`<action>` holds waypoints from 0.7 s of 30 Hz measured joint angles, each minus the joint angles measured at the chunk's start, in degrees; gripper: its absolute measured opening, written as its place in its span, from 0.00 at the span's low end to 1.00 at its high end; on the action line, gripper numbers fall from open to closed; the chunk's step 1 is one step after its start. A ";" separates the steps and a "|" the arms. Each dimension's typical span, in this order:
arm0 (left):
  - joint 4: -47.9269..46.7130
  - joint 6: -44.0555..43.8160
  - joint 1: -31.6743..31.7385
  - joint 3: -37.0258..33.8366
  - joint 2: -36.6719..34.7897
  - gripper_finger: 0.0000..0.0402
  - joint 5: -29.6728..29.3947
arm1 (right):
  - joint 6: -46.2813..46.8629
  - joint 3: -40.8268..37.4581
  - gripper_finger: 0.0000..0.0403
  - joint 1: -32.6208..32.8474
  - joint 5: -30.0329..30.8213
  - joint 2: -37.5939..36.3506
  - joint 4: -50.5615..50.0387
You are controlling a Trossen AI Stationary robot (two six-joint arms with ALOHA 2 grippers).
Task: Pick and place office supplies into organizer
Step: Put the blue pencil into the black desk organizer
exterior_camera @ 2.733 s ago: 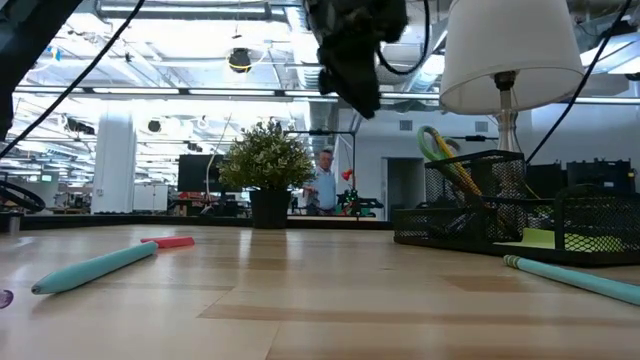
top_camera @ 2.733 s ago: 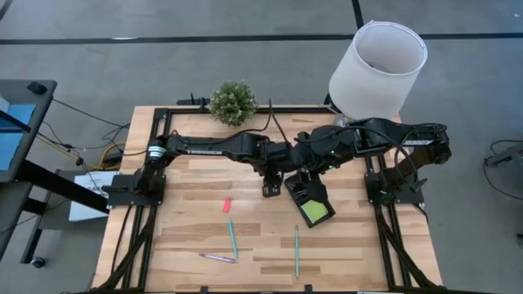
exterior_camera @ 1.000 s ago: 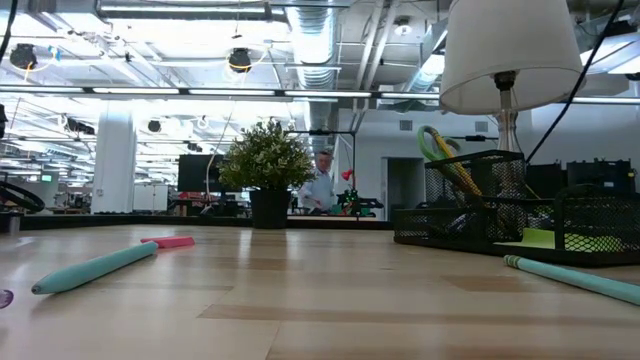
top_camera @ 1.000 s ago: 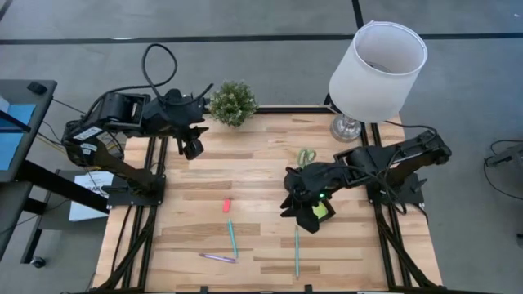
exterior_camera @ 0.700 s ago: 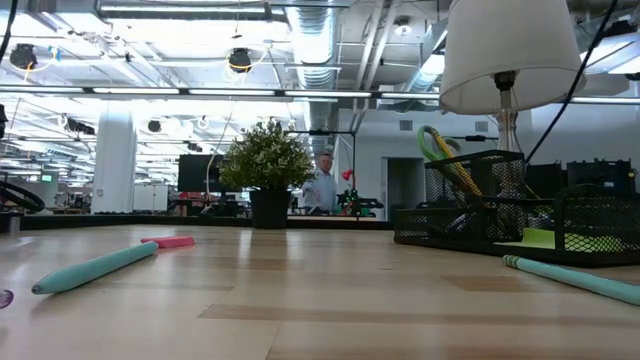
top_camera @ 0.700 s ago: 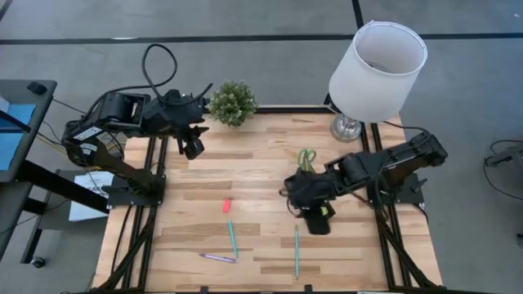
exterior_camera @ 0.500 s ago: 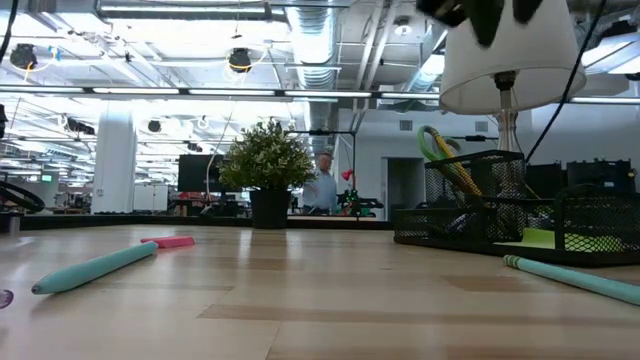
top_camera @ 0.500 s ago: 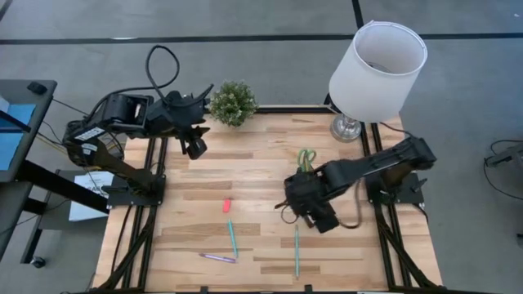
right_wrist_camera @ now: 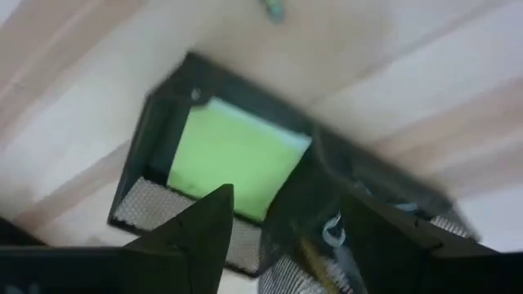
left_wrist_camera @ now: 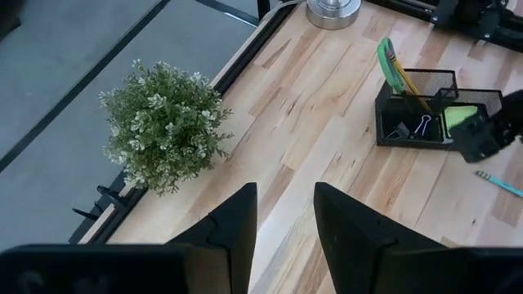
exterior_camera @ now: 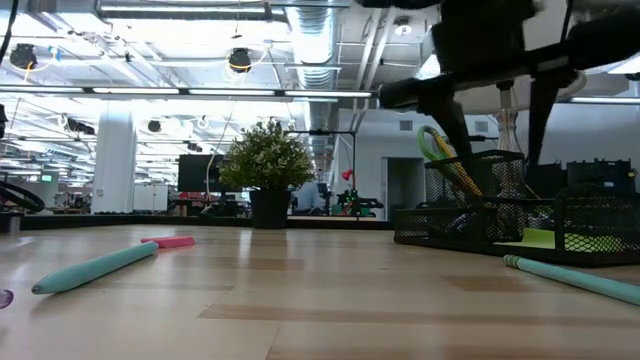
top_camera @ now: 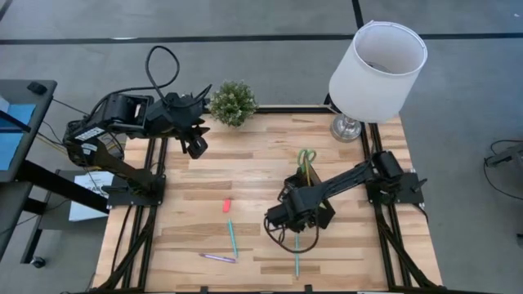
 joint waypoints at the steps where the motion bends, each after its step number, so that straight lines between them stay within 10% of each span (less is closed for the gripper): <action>1: 0.01 0.00 0.00 0.00 0.00 0.29 0.01 | -0.90 0.01 0.53 0.19 -0.02 0.00 0.83; 21: -1.28 -0.02 -0.04 0.00 0.00 0.29 0.13 | -7.03 -0.95 0.53 0.57 -9.09 -0.04 16.06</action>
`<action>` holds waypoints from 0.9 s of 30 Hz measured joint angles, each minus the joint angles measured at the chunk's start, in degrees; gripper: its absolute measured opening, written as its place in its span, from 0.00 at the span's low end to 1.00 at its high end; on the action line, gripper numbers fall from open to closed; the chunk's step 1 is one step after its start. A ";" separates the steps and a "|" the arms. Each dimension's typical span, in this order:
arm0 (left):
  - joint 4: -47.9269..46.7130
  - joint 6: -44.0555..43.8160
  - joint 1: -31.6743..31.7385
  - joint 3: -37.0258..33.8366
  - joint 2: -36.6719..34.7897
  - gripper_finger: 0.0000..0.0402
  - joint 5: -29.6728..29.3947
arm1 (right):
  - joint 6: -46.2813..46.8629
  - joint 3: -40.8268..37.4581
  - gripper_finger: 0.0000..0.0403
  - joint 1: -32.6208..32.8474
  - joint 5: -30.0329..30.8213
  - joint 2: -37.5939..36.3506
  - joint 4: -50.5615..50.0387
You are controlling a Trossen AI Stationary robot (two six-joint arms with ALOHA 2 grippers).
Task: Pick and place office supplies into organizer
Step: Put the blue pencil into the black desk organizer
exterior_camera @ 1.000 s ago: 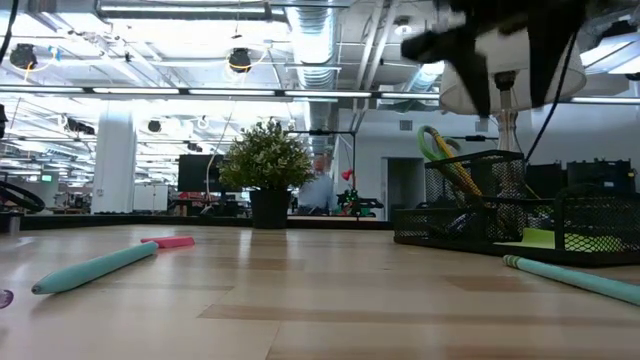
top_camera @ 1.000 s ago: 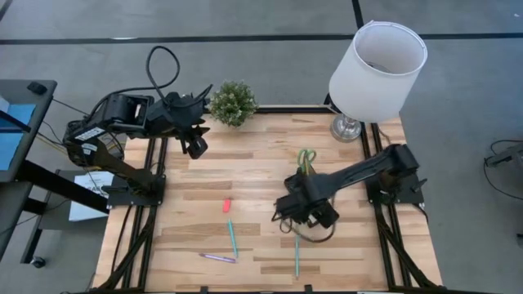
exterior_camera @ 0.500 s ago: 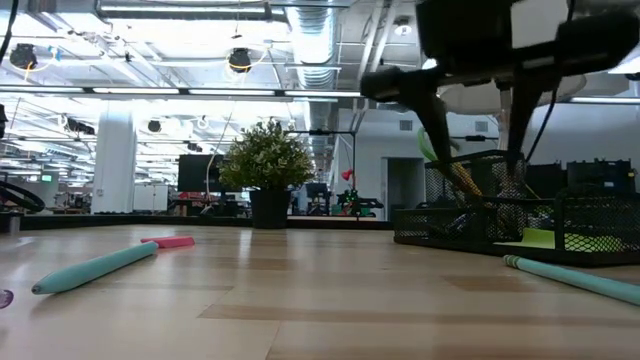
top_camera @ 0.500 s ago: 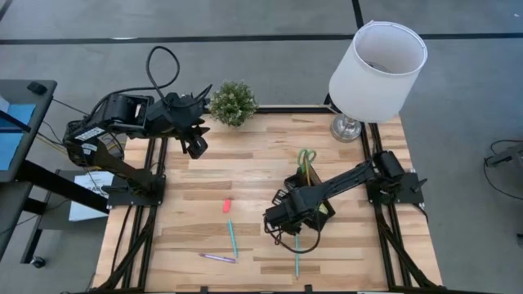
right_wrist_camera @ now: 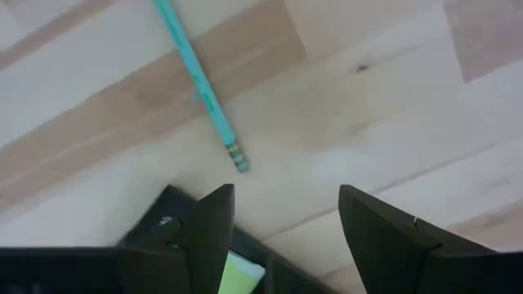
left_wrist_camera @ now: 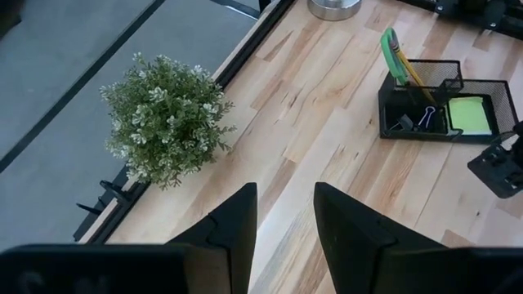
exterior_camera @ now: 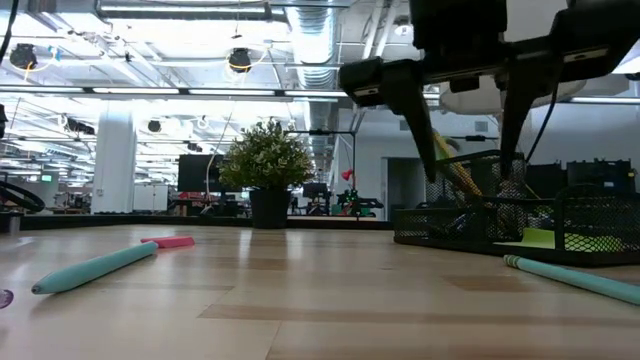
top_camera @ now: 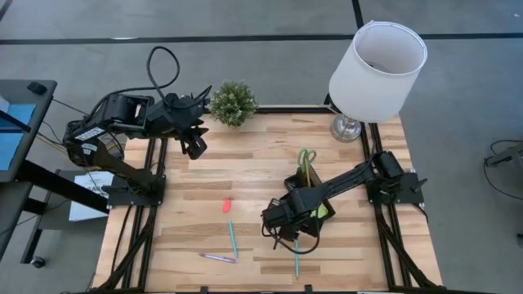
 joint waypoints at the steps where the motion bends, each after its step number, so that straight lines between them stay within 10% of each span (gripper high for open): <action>1: 0.00 0.00 0.00 0.00 0.00 0.29 0.00 | 0.09 -0.01 0.52 0.00 -0.80 0.00 0.01; 27: -0.81 -0.90 -4.52 0.00 0.00 0.29 -0.18 | 3.04 -7.26 0.47 1.63 -0.22 -0.02 7.92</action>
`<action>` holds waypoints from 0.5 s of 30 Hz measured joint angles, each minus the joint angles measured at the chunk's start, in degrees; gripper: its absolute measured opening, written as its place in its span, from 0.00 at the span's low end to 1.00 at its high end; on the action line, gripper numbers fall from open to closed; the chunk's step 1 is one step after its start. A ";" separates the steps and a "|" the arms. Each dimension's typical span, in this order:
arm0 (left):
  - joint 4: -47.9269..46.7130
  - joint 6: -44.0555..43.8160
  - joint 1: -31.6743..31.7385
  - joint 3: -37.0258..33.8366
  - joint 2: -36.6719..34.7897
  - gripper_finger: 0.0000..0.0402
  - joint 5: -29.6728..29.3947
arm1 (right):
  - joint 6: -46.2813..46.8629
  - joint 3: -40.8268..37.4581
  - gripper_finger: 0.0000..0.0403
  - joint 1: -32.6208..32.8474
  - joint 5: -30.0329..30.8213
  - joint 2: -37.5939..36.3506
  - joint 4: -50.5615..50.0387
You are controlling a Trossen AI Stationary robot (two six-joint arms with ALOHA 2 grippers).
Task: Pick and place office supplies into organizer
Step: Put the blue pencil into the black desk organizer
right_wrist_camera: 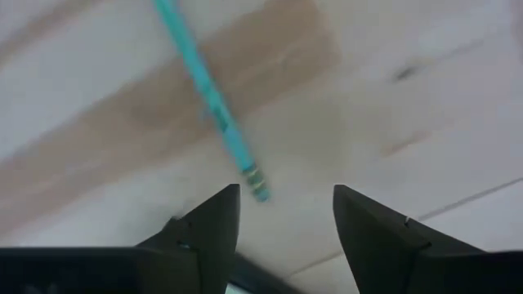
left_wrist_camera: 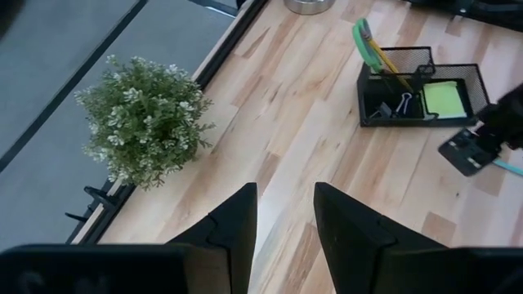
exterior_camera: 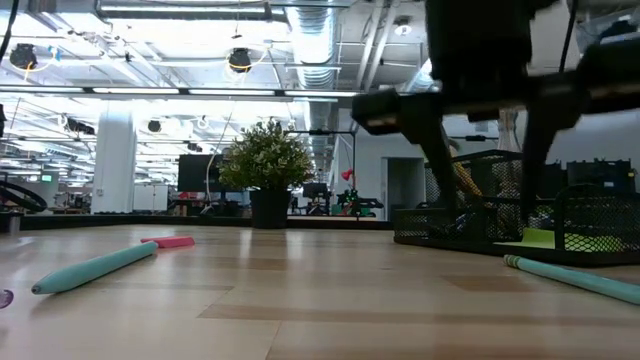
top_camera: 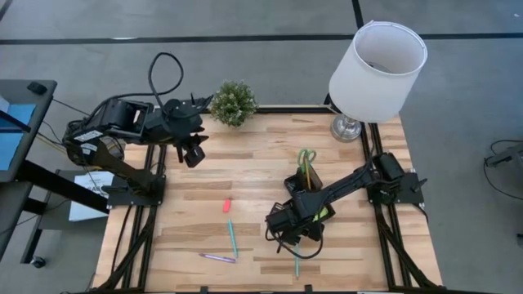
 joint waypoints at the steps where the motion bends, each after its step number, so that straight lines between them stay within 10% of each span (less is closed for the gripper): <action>1: -0.02 0.00 -0.22 0.00 0.00 0.29 0.00 | 0.00 -0.71 0.47 0.04 0.72 0.00 -0.21; 15: -0.02 -2.10 -0.94 0.00 0.00 0.29 -0.10 | -0.09 -6.41 0.43 -0.86 0.53 0.02 5.22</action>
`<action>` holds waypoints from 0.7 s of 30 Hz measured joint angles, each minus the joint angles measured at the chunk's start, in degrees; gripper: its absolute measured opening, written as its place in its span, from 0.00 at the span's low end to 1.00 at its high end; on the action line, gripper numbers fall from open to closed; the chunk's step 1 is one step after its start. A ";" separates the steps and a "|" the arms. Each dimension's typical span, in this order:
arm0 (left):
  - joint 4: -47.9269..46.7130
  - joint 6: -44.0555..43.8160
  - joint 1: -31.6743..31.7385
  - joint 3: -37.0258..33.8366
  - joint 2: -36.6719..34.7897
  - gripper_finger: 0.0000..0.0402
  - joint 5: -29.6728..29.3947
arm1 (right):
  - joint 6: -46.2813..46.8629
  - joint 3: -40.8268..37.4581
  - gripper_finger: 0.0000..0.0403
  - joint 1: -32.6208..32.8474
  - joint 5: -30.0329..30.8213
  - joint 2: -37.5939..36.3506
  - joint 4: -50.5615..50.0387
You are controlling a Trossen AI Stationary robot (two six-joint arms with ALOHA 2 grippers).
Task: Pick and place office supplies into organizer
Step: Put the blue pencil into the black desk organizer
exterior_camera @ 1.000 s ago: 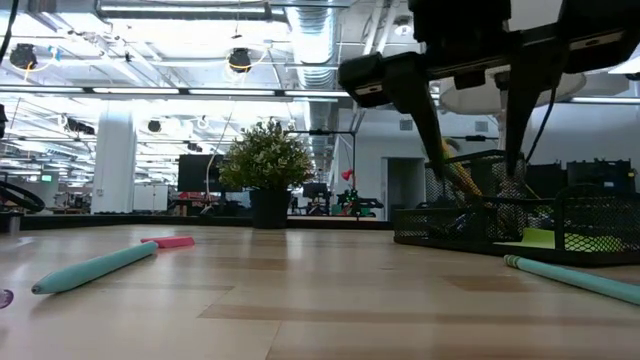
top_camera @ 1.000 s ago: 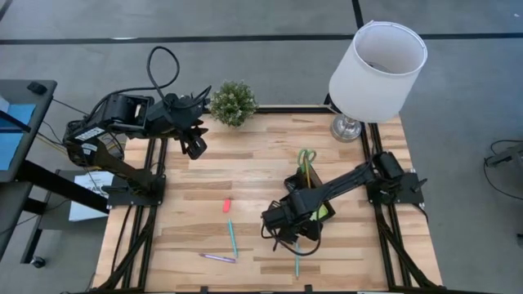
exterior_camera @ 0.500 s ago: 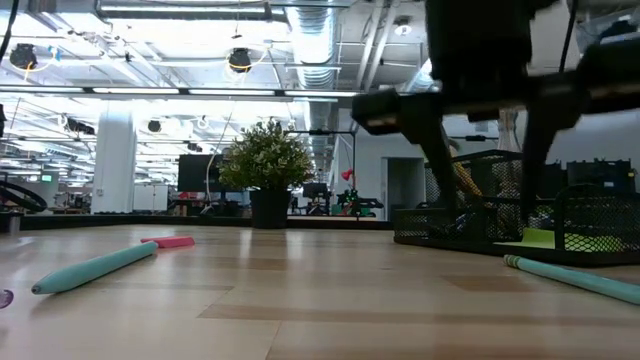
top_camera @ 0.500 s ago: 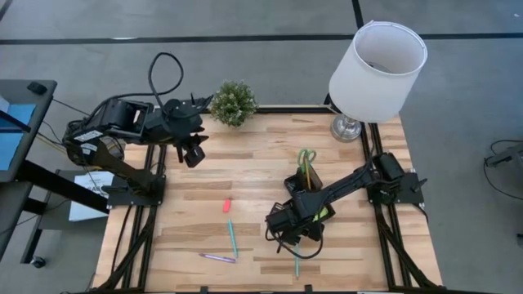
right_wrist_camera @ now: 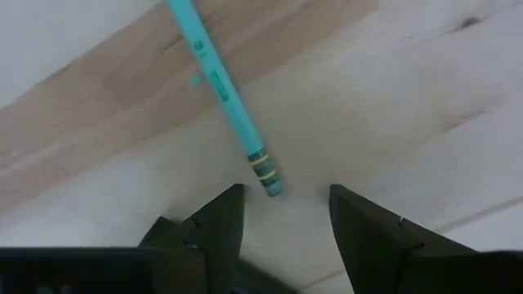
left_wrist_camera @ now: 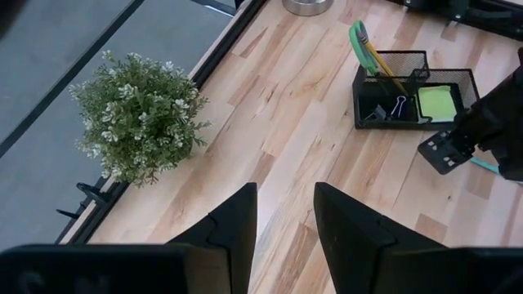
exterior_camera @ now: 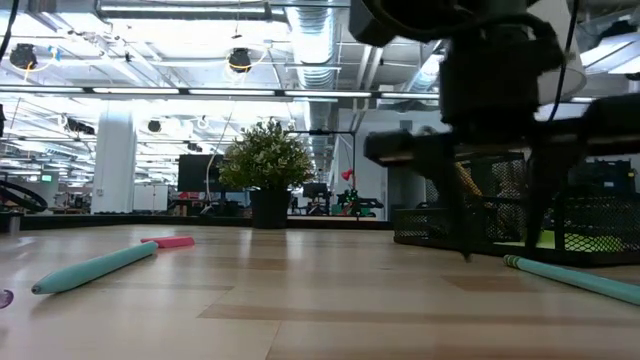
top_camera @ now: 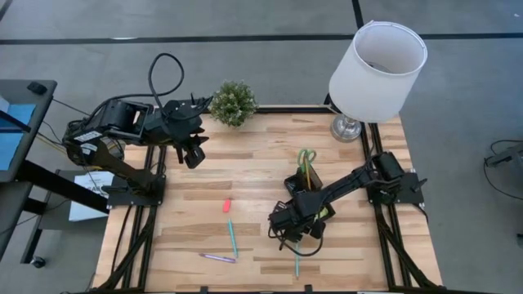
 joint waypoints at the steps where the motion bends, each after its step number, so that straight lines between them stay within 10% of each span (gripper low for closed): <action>1: 0.00 -0.02 0.00 0.00 0.00 0.29 0.00 | -0.21 -0.43 0.43 0.13 0.35 -0.11 0.32; 21: 0.02 -4.53 0.00 0.00 0.00 0.29 -0.29 | -8.43 -1.18 0.31 -0.83 -3.00 -0.17 1.94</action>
